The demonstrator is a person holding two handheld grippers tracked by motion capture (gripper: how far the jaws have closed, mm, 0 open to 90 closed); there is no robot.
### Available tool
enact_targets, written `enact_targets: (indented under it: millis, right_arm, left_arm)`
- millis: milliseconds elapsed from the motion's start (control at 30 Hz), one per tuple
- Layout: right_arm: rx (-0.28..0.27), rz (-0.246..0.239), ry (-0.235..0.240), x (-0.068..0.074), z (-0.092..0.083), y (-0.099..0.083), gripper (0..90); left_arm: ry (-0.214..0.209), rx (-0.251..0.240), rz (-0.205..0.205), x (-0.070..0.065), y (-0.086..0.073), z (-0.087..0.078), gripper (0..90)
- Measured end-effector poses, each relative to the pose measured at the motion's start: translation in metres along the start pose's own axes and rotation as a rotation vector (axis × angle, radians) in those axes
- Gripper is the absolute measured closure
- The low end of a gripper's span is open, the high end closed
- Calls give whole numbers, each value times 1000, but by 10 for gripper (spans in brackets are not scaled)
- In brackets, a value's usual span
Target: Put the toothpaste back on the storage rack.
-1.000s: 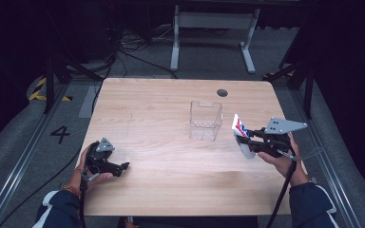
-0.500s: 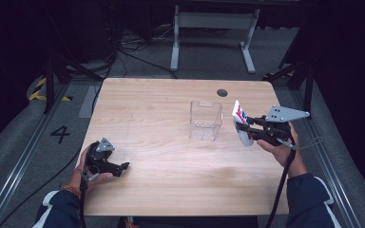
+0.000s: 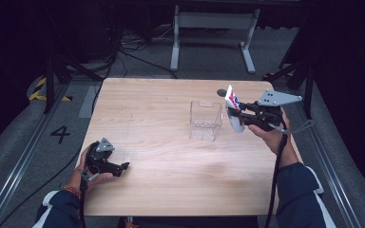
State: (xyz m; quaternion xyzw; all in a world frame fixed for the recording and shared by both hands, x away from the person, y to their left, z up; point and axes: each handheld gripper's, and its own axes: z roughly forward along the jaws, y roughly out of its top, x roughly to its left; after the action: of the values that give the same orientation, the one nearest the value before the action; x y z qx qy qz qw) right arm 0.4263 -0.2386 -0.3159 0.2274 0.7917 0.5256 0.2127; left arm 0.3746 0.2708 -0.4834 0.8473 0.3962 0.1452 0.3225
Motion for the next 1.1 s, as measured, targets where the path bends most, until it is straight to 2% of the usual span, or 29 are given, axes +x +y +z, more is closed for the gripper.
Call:
enact_targets:
  millis: [433, 833, 900, 1100]
  right_arm:
    - [-7, -2, 17, 1, 25, 6, 700]
    - [-23, -6, 25, -4, 50, 17, 700]
    - [-24, -6, 30, -5, 55, 18, 700]
    - [-16, 9, 41, -8, 71, 12, 701]
  left_arm:
    - [-4, 4, 0, 0, 0, 0, 3]
    - [0, 1, 3, 0, 0, 0, 3]
    - [8, -4, 18, 1, 0, 0, 5]
    - [7, -4, 18, 1, 0, 0, 5]
